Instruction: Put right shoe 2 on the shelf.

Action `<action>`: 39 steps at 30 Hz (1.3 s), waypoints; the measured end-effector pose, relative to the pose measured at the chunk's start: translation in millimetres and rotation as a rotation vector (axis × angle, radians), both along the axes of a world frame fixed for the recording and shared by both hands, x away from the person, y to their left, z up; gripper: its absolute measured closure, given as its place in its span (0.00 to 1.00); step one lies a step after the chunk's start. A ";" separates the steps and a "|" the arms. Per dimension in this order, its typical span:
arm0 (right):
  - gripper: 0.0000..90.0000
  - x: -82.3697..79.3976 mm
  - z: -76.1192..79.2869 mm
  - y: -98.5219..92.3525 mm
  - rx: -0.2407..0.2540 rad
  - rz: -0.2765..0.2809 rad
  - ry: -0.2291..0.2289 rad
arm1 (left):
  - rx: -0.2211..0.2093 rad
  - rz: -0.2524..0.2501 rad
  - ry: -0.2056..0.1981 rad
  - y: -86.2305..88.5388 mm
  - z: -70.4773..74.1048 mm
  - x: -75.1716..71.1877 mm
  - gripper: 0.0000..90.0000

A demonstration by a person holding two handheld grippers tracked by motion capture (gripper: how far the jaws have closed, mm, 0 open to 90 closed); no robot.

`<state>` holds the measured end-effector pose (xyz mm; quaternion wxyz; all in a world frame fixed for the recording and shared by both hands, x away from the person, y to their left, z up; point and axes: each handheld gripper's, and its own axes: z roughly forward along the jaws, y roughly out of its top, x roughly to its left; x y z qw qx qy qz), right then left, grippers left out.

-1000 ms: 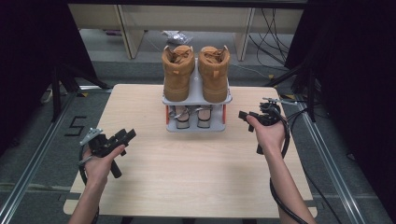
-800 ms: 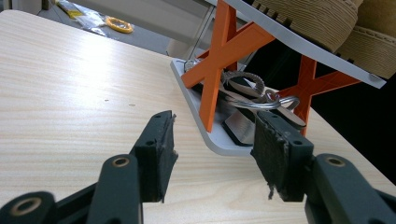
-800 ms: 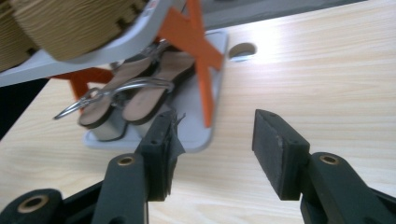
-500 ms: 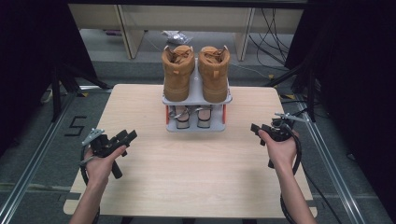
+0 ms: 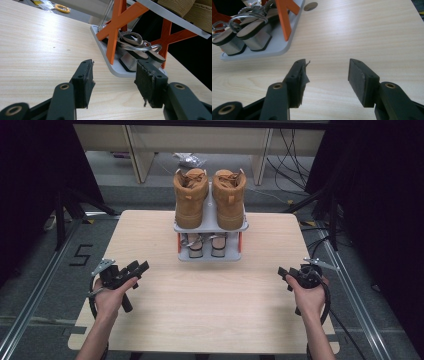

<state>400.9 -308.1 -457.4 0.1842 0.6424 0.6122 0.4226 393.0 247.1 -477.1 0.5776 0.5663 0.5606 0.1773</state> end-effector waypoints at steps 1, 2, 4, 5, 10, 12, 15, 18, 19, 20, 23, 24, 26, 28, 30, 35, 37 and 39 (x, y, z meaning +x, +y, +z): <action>0.55 -1.4 -2.7 -1.5 0.000 0.009 0.007 | -0.001 -0.001 -0.001 -0.2 0.0 0.0 0.53; 0.55 -3.9 -3.5 -1.0 0.015 -0.002 0.027 | -0.001 -0.001 0.000 -0.1 -0.2 0.0 0.53; 0.55 -5.5 -9.5 -2.7 0.015 -0.002 0.012 | 0.000 0.001 0.002 0.4 -0.7 0.3 0.53; 0.55 -5.4 -13.7 -3.1 -0.004 -0.011 -0.008 | 0.001 0.001 0.002 0.7 -1.1 0.4 0.53; 0.55 -11.5 -23.8 -5.6 0.011 -0.003 0.002 | 0.003 0.002 0.008 0.9 -2.7 0.9 0.53; 0.55 -11.9 -30.5 -6.7 -0.001 -0.001 -0.016 | 0.006 0.001 0.008 0.9 -3.2 1.0 0.53; 0.55 -16.7 -35.2 -6.8 0.021 -0.005 -0.006 | 0.011 0.000 0.012 0.9 -3.9 1.1 0.53; 0.55 -19.2 -41.6 -6.3 0.027 -0.020 -0.028 | 0.013 0.001 0.017 0.4 -5.2 1.5 0.53; 0.55 -21.2 -42.0 -6.7 0.024 -0.025 -0.014 | 0.014 0.001 0.019 0.3 -5.5 1.4 0.53; 0.55 -21.5 -44.5 -6.1 0.036 -0.020 -0.026 | 0.015 0.000 0.020 0.3 -5.8 1.5 0.53; 0.55 -24.2 -49.2 -4.0 0.053 -0.022 -0.031 | 0.015 -0.002 0.019 0.1 -6.1 1.7 0.53; 0.55 -24.4 -50.2 -4.3 0.044 -0.020 -0.030 | 0.014 -0.003 0.019 0.1 -6.2 1.9 0.53; 0.55 -25.0 -51.3 -4.1 0.043 -0.024 -0.038 | 0.015 -0.003 0.020 0.3 -6.3 1.9 0.53; 0.55 -26.4 -51.8 -4.0 0.038 -0.021 -0.040 | 0.012 -0.003 0.016 0.9 -6.4 2.1 0.53; 0.54 -27.1 -53.3 -3.3 0.026 -0.030 -0.054 | 0.015 -0.003 0.018 1.9 -6.1 2.2 0.52; 0.54 -30.9 -56.3 -1.3 0.005 -0.036 -0.039 | 0.015 -0.002 0.026 3.5 -7.3 3.0 0.52; 0.54 -30.4 -58.3 -2.3 0.008 -0.012 -0.051 | 0.014 -0.003 0.026 3.4 -7.7 3.2 0.52; 0.54 -30.1 -59.3 -2.5 0.002 -0.014 -0.063 | 0.015 -0.004 0.024 3.5 -7.5 3.4 0.52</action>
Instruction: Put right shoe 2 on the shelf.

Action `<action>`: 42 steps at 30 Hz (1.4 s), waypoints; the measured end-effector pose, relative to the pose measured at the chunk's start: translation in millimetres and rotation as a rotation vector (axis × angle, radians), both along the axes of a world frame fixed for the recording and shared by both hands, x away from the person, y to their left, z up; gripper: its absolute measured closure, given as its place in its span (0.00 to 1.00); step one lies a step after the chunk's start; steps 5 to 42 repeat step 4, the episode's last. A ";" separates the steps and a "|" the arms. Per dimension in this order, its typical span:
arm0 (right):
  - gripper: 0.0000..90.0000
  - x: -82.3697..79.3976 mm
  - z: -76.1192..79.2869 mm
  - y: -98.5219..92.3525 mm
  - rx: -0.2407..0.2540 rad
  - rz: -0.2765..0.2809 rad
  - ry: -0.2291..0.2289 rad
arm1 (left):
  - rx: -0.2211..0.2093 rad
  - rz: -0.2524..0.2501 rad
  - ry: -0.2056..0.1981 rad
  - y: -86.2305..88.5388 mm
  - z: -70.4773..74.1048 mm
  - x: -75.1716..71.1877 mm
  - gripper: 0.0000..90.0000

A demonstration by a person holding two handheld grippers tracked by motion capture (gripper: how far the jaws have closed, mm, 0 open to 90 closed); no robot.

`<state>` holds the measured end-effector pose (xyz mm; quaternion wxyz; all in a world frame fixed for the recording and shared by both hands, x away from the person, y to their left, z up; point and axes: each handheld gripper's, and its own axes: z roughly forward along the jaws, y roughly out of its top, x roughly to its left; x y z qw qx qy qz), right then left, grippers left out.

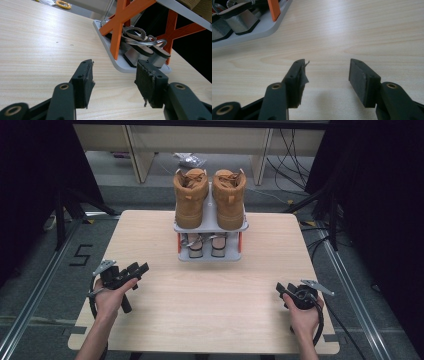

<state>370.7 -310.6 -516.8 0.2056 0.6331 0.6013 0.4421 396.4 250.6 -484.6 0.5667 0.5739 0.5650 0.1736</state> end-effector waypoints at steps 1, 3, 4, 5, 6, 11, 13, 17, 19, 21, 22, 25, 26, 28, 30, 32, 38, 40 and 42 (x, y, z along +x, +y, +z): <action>0.54 -0.8 0.5 1.5 0.012 -0.011 0.010 | 0.001 0.000 0.000 0.0 0.3 0.0 0.52; 0.53 -2.7 1.6 2.0 0.002 -0.027 0.024 | 0.003 -0.002 0.000 0.0 0.8 -0.2 0.52; 0.53 -1.6 0.1 0.5 -0.002 -0.007 0.000 | 0.003 -0.001 -0.002 -0.2 1.4 -0.3 0.52; 0.53 -1.6 0.1 0.5 -0.002 -0.007 0.000 | 0.003 -0.001 -0.002 -0.2 1.4 -0.3 0.52; 0.53 -1.6 0.1 0.5 -0.002 -0.007 0.000 | 0.003 -0.001 -0.002 -0.2 1.4 -0.3 0.52; 0.53 -1.6 0.1 0.5 -0.002 -0.007 0.000 | 0.003 -0.001 -0.002 -0.2 1.4 -0.3 0.52; 0.53 -1.6 0.1 0.5 -0.002 -0.007 0.000 | 0.003 -0.001 -0.002 -0.2 1.4 -0.3 0.52; 0.53 -1.6 0.1 0.5 -0.002 -0.007 0.000 | 0.003 -0.001 -0.002 -0.2 1.4 -0.3 0.52; 0.53 -1.6 0.1 0.5 -0.002 -0.007 0.000 | 0.003 -0.001 -0.002 -0.2 1.4 -0.3 0.52; 0.53 -1.6 0.1 0.5 -0.002 -0.007 0.000 | 0.003 -0.001 -0.002 -0.2 1.4 -0.3 0.52; 0.53 -1.6 0.1 0.5 -0.002 -0.007 0.000 | 0.003 -0.001 -0.002 -0.2 1.4 -0.3 0.52; 0.53 -1.6 0.1 0.5 -0.002 -0.007 0.000 | 0.003 -0.001 -0.002 -0.2 1.4 -0.3 0.52; 0.53 -1.6 0.1 0.5 -0.002 -0.007 0.000 | 0.003 -0.001 -0.002 -0.2 1.4 -0.3 0.52; 0.53 -1.6 0.1 0.5 -0.002 -0.007 0.000 | 0.003 -0.001 -0.002 -0.2 1.4 -0.3 0.52; 0.53 -1.6 0.1 0.5 -0.002 -0.007 0.000 | 0.003 -0.001 -0.002 -0.2 1.4 -0.3 0.52; 0.53 -1.6 0.1 0.5 -0.002 -0.007 0.000 | 0.003 -0.001 -0.002 -0.2 1.4 -0.3 0.52; 0.53 -1.6 0.1 0.5 -0.002 -0.007 0.000 | 0.003 -0.001 -0.002 -0.2 1.4 -0.3 0.52; 0.53 -1.6 0.1 0.5 -0.002 -0.007 0.000 | 0.003 -0.001 -0.002 -0.2 1.4 -0.3 0.52; 0.53 -1.6 0.1 0.5 -0.002 -0.007 0.000 | 0.003 -0.001 -0.002 -0.2 1.4 -0.3 0.52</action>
